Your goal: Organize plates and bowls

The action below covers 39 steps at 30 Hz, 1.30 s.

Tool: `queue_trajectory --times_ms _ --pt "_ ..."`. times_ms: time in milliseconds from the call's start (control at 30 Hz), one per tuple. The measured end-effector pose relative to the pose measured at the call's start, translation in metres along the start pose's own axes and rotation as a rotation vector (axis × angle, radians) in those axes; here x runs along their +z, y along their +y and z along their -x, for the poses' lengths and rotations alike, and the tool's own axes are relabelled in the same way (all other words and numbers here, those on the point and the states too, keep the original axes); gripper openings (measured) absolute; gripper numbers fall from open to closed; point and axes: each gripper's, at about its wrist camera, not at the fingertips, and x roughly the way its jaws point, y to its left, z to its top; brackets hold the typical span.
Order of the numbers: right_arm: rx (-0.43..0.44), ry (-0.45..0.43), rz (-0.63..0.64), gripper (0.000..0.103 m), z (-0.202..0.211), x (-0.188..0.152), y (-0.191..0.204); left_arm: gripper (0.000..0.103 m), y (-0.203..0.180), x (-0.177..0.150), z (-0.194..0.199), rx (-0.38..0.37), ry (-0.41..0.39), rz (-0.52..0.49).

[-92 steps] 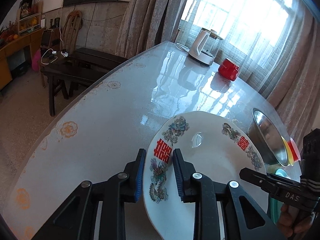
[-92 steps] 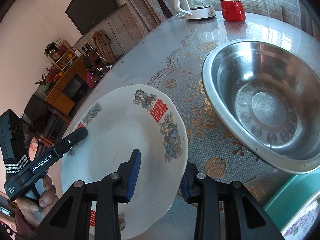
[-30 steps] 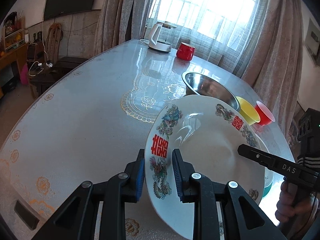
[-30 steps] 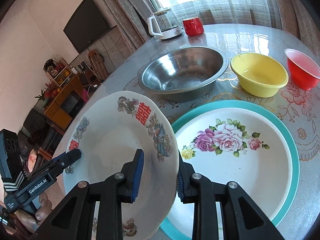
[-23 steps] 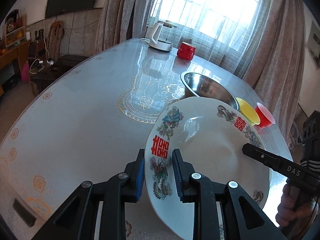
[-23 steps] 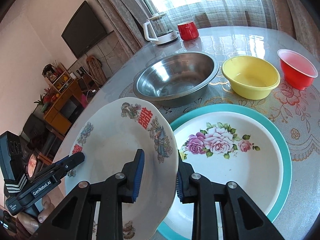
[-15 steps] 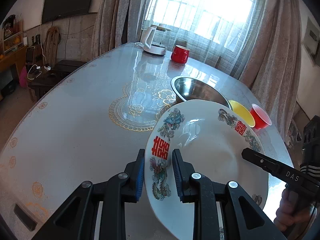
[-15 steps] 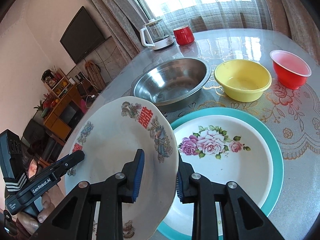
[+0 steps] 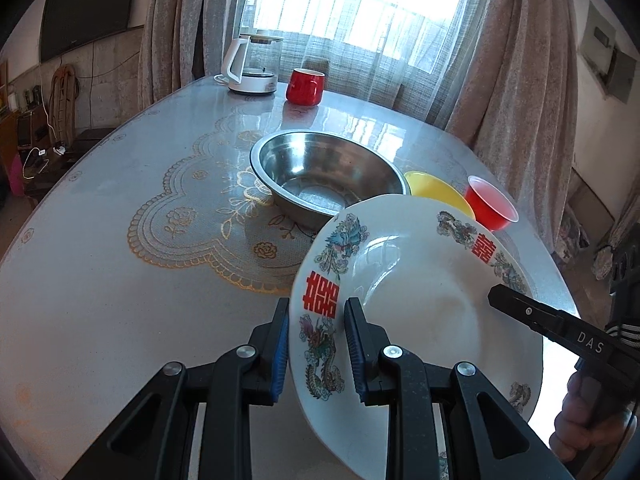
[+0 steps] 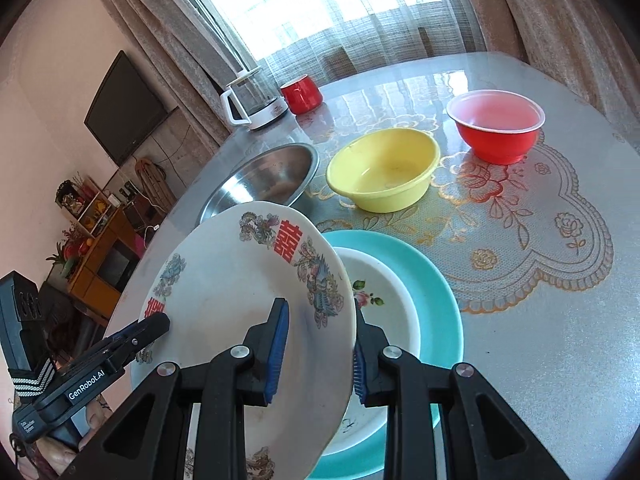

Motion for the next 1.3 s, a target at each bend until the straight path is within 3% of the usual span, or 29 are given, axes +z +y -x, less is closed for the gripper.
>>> queue_trajectory --times_ms 300,667,1033,1300 --pt "-0.073 0.005 -0.053 0.029 0.004 0.001 -0.029 0.026 -0.023 0.003 -0.024 -0.026 0.069 -0.014" --pt "-0.126 0.019 -0.031 0.029 -0.014 0.0 -0.036 0.026 -0.025 0.006 -0.033 0.005 0.034 -0.027" --pt "-0.122 0.024 -0.024 0.03 -0.016 0.001 -0.037 0.026 -0.024 0.004 -0.03 -0.003 0.056 -0.033" --pt "-0.1 0.038 -0.045 0.032 -0.017 -0.002 -0.038 0.026 -0.026 0.001 -0.028 0.012 0.027 -0.046"
